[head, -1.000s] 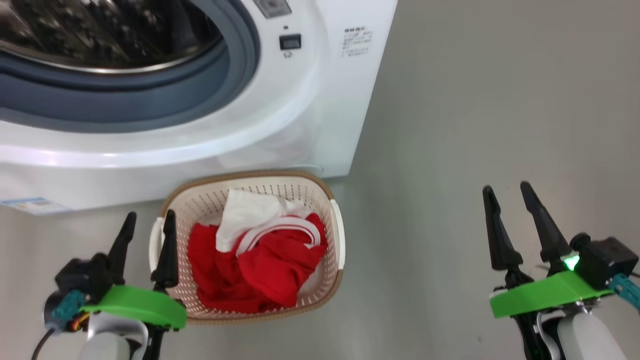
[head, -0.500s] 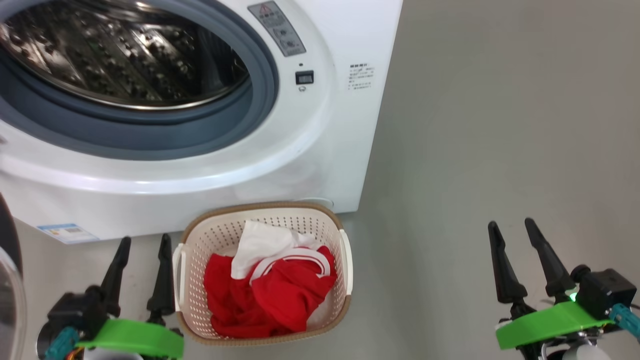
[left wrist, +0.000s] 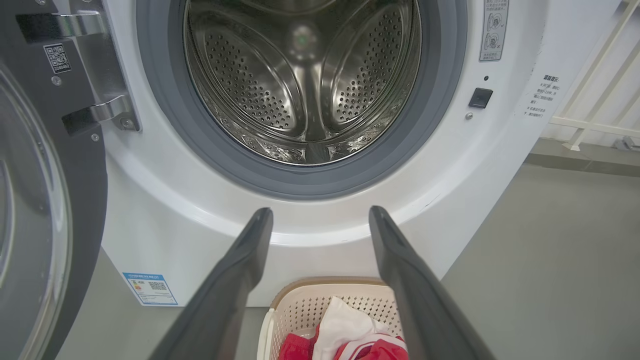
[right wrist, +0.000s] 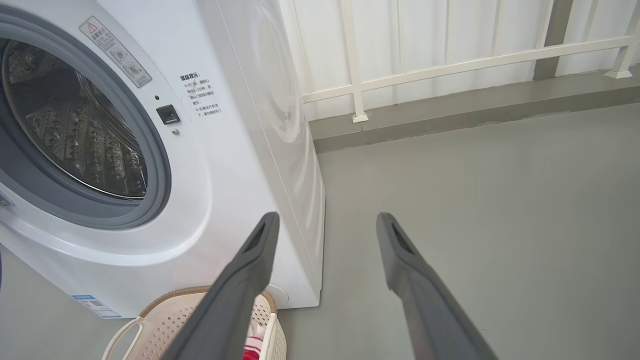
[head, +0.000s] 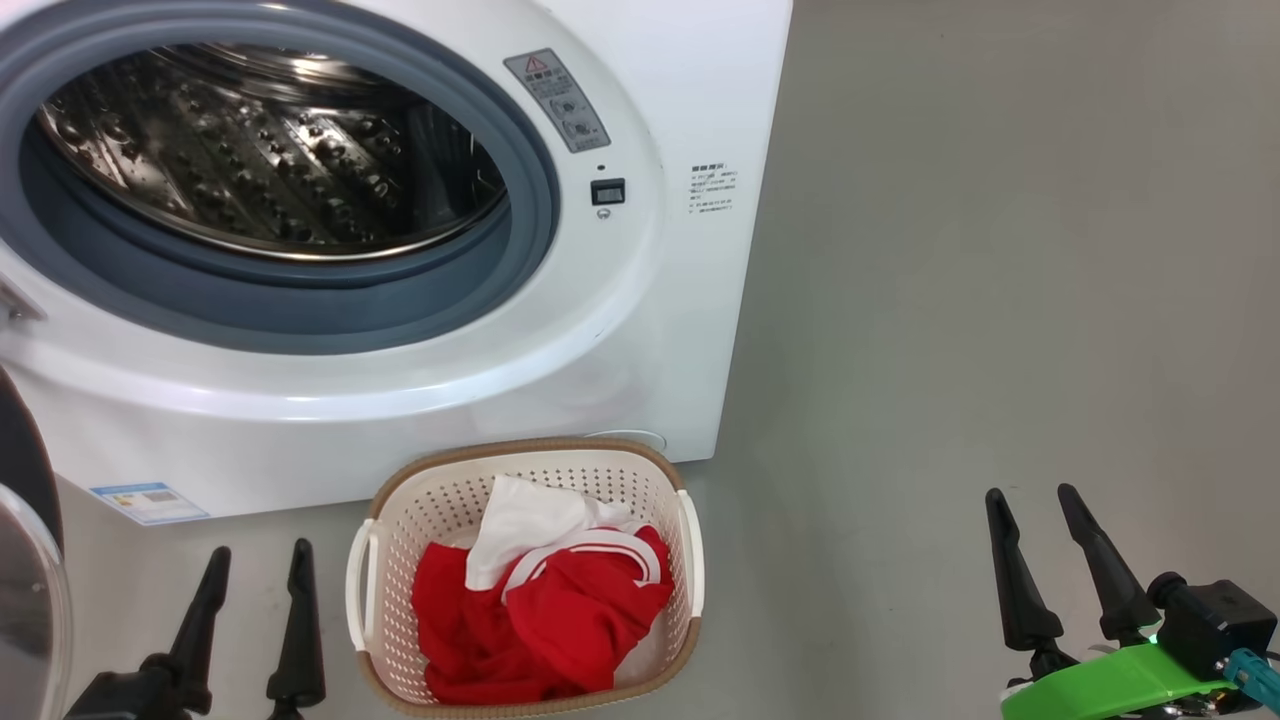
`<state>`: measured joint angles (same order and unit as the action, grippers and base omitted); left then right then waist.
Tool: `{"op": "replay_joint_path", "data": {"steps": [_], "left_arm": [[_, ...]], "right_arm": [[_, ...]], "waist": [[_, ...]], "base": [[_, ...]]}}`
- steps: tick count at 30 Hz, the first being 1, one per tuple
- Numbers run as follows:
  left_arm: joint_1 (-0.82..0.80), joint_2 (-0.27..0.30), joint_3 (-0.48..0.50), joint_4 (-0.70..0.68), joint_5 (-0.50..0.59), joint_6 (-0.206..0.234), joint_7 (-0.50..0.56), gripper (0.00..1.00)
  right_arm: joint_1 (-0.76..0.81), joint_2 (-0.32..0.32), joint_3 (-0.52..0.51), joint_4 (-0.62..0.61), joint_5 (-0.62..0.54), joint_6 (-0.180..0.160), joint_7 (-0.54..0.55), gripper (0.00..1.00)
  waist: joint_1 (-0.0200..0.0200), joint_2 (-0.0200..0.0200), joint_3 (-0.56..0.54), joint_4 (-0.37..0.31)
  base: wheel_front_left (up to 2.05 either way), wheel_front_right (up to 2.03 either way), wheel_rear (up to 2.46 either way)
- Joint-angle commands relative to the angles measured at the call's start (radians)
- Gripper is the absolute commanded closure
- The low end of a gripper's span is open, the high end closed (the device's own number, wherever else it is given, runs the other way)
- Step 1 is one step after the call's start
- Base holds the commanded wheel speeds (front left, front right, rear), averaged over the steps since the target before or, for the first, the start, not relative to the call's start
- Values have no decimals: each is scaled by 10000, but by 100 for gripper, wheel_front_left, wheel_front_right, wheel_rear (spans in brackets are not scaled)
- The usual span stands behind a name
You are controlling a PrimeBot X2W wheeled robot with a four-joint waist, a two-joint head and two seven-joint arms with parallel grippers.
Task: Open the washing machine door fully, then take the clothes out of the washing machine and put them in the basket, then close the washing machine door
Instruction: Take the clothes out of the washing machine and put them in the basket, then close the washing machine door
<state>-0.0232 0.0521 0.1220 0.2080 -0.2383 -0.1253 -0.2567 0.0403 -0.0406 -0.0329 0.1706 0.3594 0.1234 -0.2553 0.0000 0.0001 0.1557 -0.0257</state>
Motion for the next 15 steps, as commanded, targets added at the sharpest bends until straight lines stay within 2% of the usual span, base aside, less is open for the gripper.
{"op": "replay_joint_path", "data": {"steps": [1,15], "left_arm": [[-12,103,385,-317,108,-54,-51,0],[-60,42,445,-442,255,-54,-51,0]], "right_arm": [[-44,-96,158,-265,-50,73,-65,0],[-50,-96,126,-279,-47,73,-65,0]], "waist": [[0,-1,5,-15],[0,-1,-14,-79]], "base": [[0,0,0],[0,0,0]]}}
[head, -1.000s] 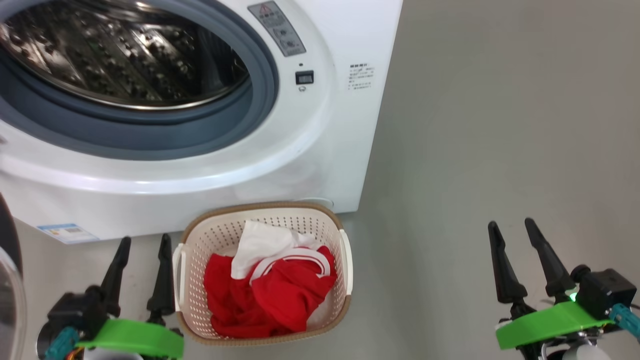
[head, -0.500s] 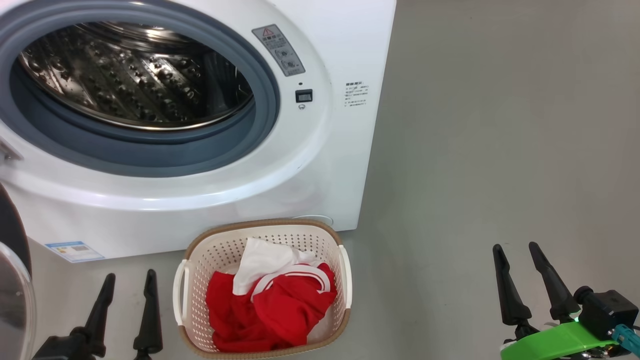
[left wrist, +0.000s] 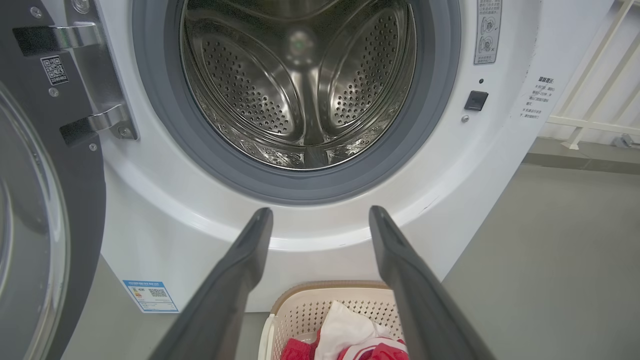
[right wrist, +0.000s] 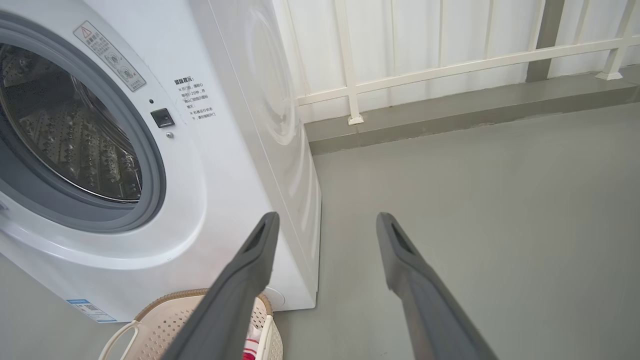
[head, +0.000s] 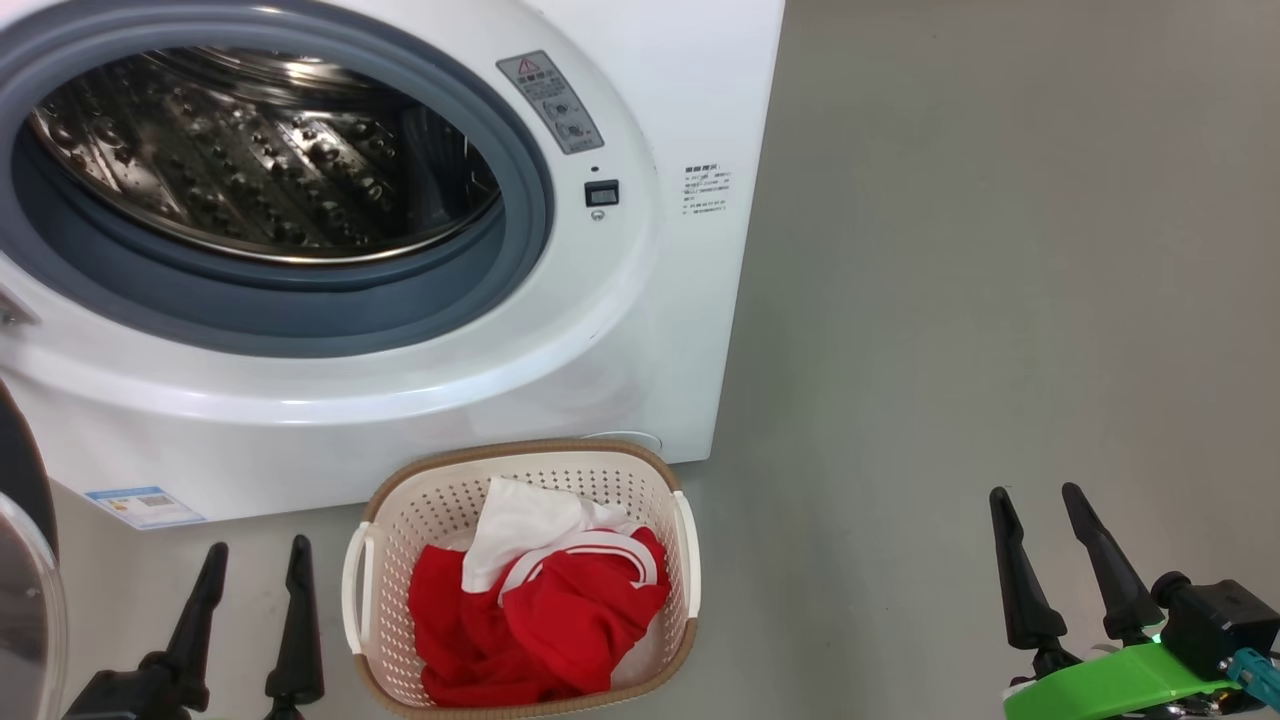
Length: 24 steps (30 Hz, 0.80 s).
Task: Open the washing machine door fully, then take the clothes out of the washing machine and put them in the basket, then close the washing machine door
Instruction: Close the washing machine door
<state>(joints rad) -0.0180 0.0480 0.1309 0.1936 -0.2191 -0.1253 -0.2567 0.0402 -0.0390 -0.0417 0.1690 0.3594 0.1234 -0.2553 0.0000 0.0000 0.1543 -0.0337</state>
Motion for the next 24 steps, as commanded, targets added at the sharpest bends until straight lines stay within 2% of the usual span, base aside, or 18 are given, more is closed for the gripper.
{"op": "replay_joint_path", "data": {"steps": [1,9,24], "left_arm": [[-116,79,360,-306,68,-54,-51,0],[-128,54,406,-320,54,-54,-51,0],[-114,31,316,-429,16,-54,-51,0]], "right_arm": [[-52,-112,212,-264,-43,73,-65,0],[-37,-112,178,-247,-38,73,-65,0],[-71,-112,179,-251,-47,73,-65,0]], "waist": [[0,0,1,-2],[0,0,-47,21],[0,0,-37,74]], "base": [[0,0,0],[-52,52,0],[-145,145,0]]}}
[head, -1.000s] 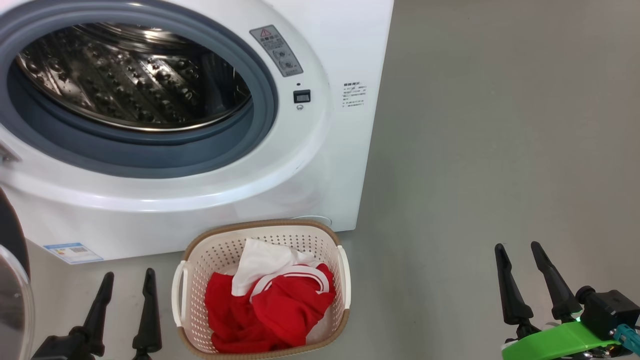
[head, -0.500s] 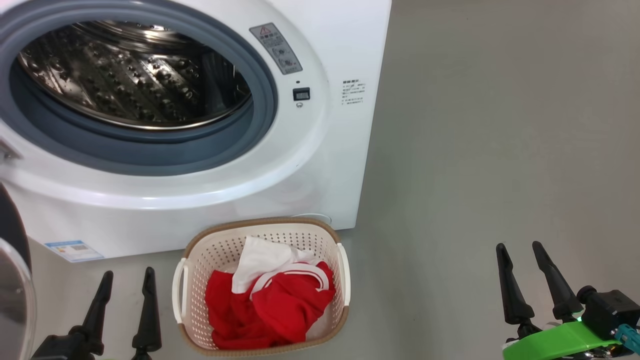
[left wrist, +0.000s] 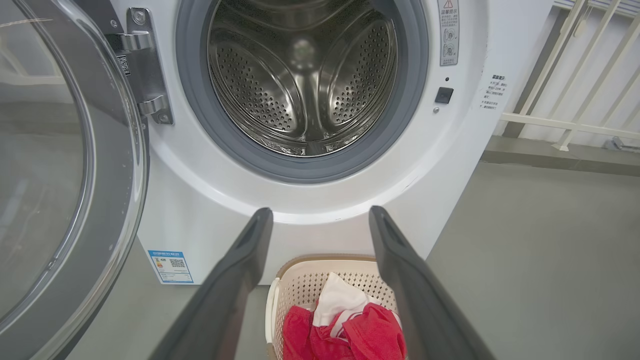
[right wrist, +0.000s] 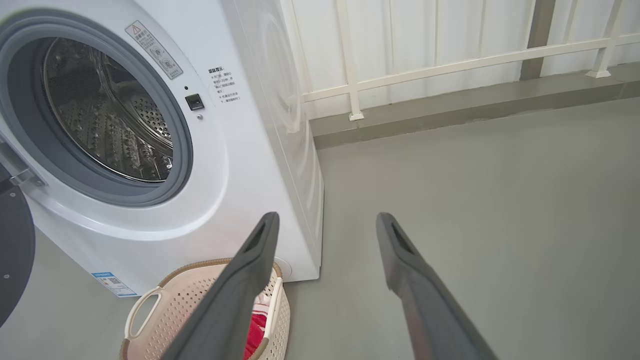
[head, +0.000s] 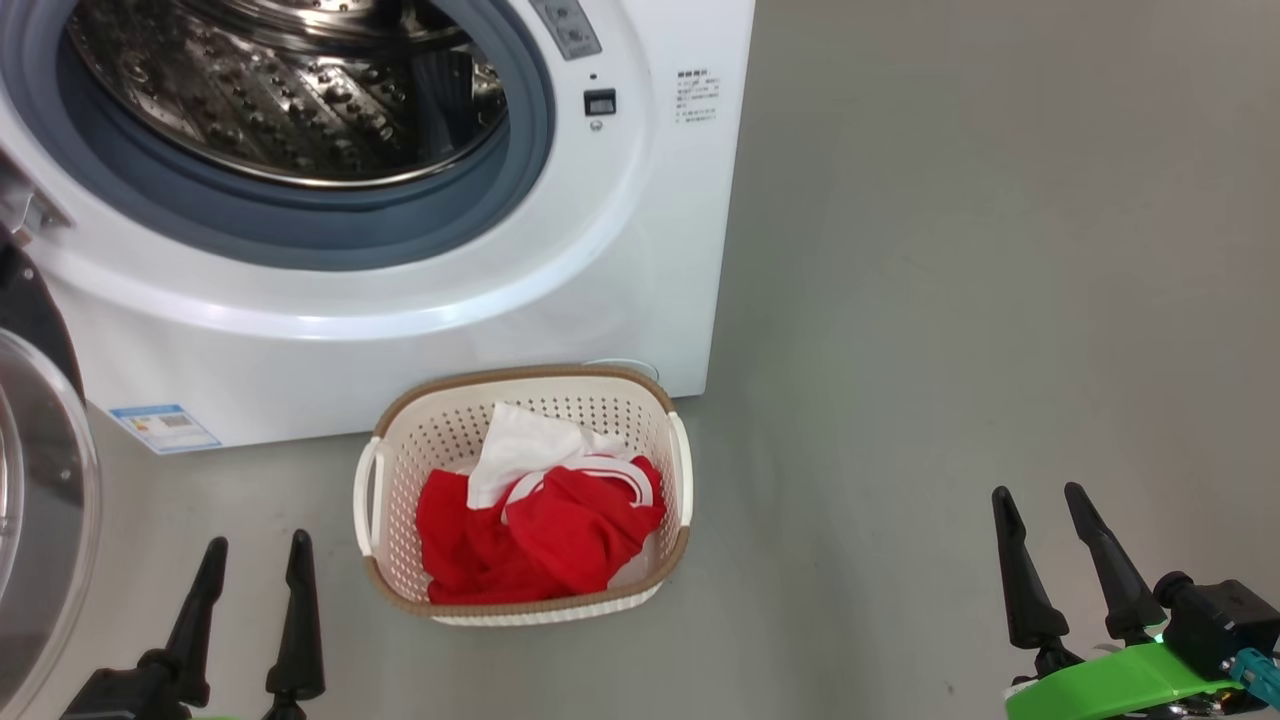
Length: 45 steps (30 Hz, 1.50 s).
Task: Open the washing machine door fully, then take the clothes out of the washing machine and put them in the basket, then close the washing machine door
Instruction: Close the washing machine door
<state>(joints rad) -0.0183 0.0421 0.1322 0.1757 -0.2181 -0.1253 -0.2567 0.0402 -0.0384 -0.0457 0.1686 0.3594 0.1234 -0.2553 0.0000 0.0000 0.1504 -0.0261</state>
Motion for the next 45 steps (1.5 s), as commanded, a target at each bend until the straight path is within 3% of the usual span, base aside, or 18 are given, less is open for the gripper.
{"op": "replay_joint_path", "data": {"steps": [1,12,20,32,45], "left_arm": [[-118,90,303,-244,8,-54,-51,0],[-116,87,271,-195,55,-54,-51,0],[-57,84,253,43,-182,-54,-51,0],[247,82,98,547,-784,-37,-51,0],[643,82,-378,684,-1388,484,-51,0]], "right_arm": [[-72,-118,218,-246,-46,73,-65,0],[-20,-118,192,-233,-61,73,-65,0],[70,-118,350,-243,-177,73,-65,0],[105,-383,671,-11,-292,73,-65,0],[267,-651,996,136,-215,73,-65,0]], "waist": [[0,0,3,-6],[0,0,-66,14],[0,0,-183,602],[0,0,-538,2638],[0,0,-864,4602]], "base": [[-75,75,0],[-16,16,0],[0,0,0],[0,0,0],[0,0,0]]}}
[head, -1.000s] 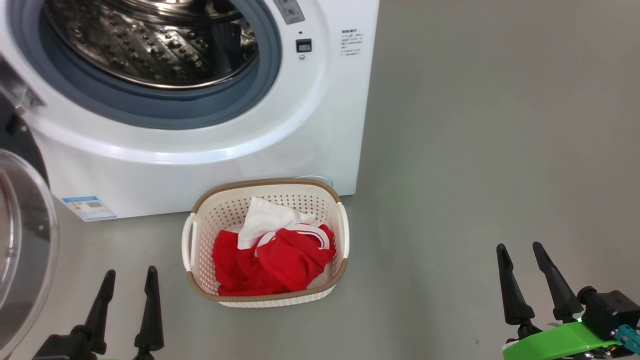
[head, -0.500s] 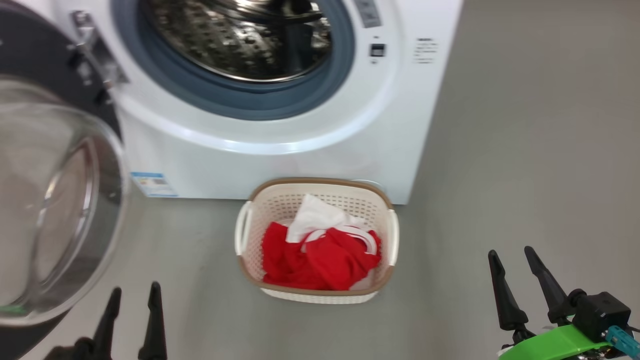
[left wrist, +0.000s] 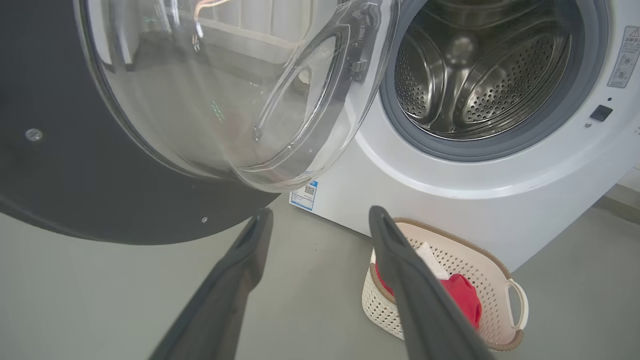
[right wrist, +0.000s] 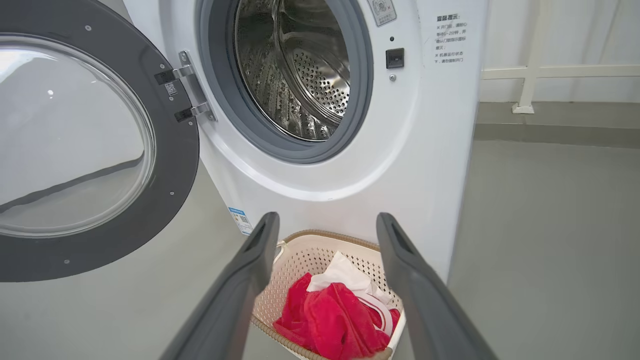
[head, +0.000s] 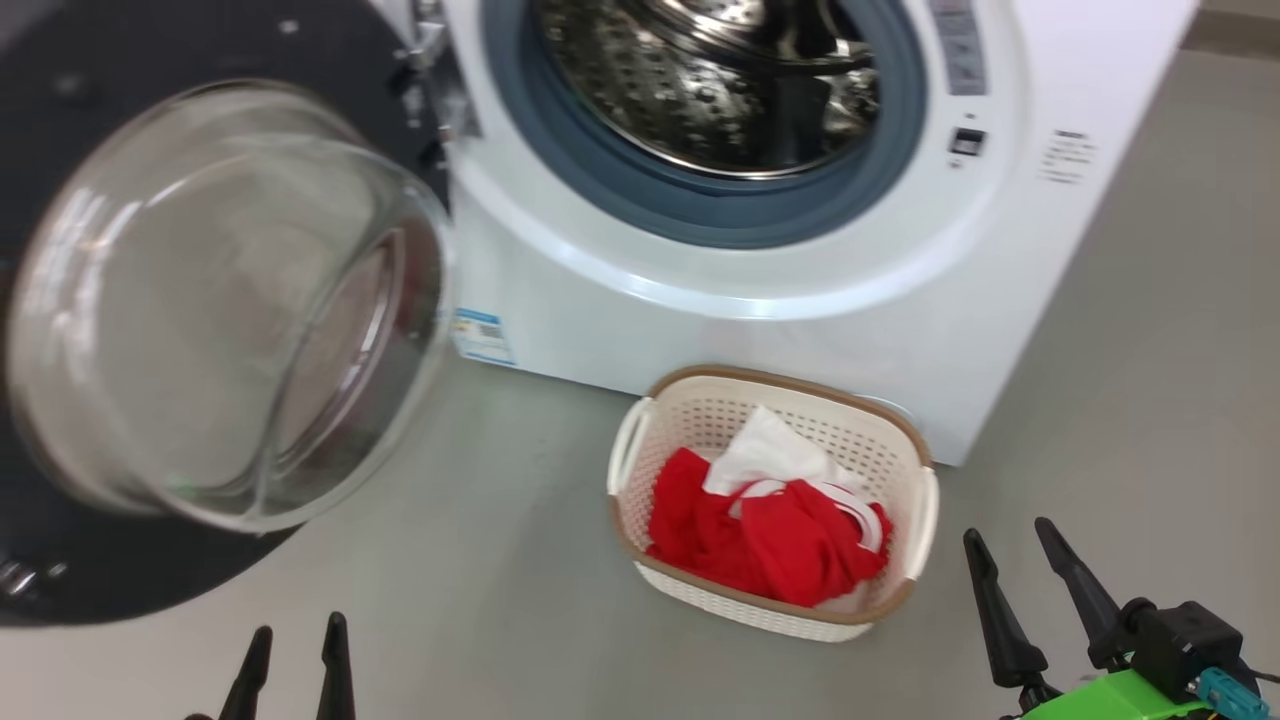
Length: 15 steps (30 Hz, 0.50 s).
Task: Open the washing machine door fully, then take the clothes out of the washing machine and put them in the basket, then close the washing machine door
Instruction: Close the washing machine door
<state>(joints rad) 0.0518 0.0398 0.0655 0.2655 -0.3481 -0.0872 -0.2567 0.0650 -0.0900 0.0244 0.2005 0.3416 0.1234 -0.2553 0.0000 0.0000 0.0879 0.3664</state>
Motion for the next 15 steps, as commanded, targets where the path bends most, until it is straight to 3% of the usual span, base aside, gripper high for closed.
{"op": "replay_joint_path", "data": {"steps": [1,5,15], "left_arm": [[-33,105,268,-221,-112,144,-51,0],[76,105,213,-305,-219,314,-51,0],[354,105,385,-736,-715,725,-51,0]], "right_arm": [[42,-144,315,-169,-29,73,-65,0],[91,-160,435,-133,0,73,-65,0],[-373,-323,1037,129,93,73,-65,0]], "waist": [[0,0,-274,800],[0,0,-347,1198],[0,0,-154,1386]], "base": [[0,0,0],[0,0,0],[0,0,0]]}}
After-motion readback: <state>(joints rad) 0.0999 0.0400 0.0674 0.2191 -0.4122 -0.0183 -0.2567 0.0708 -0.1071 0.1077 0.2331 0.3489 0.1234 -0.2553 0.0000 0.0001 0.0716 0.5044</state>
